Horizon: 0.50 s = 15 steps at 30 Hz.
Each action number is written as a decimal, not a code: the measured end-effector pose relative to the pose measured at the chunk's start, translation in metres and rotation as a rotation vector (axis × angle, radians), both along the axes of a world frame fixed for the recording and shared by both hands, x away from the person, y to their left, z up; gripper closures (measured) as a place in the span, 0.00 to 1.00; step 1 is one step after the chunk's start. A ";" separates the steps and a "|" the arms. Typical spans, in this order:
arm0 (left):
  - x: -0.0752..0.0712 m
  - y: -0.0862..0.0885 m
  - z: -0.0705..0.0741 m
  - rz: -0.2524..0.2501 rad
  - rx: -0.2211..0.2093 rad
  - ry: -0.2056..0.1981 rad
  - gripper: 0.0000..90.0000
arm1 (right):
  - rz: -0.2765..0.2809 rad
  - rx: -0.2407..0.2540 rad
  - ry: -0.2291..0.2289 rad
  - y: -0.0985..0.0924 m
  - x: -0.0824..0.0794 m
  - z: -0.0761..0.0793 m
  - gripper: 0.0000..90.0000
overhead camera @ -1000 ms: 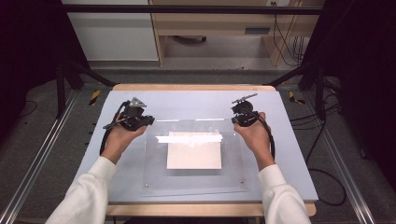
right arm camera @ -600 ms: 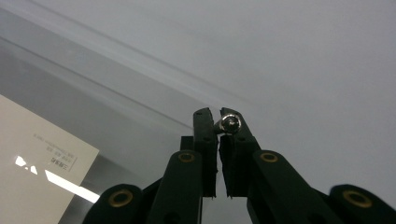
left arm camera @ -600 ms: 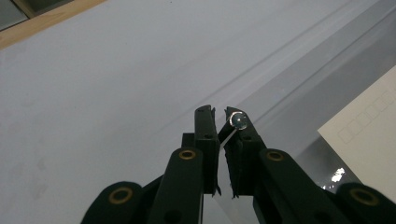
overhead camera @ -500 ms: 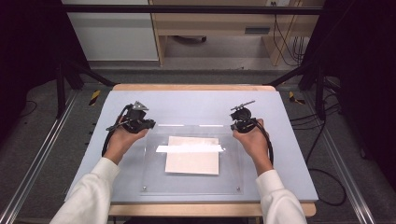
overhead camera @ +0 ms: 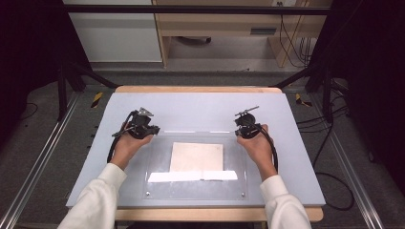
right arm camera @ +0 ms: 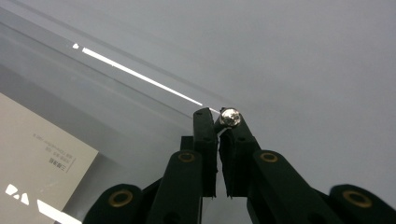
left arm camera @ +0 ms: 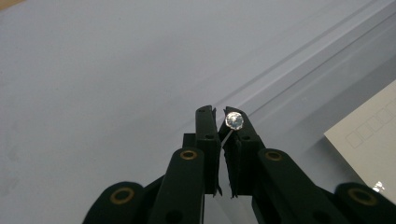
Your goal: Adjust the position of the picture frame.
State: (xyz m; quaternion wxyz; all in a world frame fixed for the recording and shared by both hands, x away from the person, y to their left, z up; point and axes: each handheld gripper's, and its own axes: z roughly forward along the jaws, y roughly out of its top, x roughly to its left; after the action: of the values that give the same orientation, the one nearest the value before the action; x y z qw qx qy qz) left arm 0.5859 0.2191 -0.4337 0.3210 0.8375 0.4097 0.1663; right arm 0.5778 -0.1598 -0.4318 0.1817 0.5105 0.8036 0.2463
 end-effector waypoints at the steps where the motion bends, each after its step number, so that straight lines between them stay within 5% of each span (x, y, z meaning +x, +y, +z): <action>1: 0.000 0.000 -0.001 0.001 0.003 0.003 0.93 | 0.001 0.003 -0.003 0.000 0.000 -0.001 0.95; 15: 0.001 0.002 -0.011 0.034 -0.010 0.004 0.94 | 0.004 0.023 -0.014 0.001 0.005 -0.012 0.95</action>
State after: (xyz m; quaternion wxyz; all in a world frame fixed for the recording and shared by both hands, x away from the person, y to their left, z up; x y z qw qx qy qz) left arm 0.5866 0.2209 -0.4447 0.3216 0.8293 0.4251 0.1680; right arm 0.5831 -0.1591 -0.4438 0.1808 0.5091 0.8005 0.2594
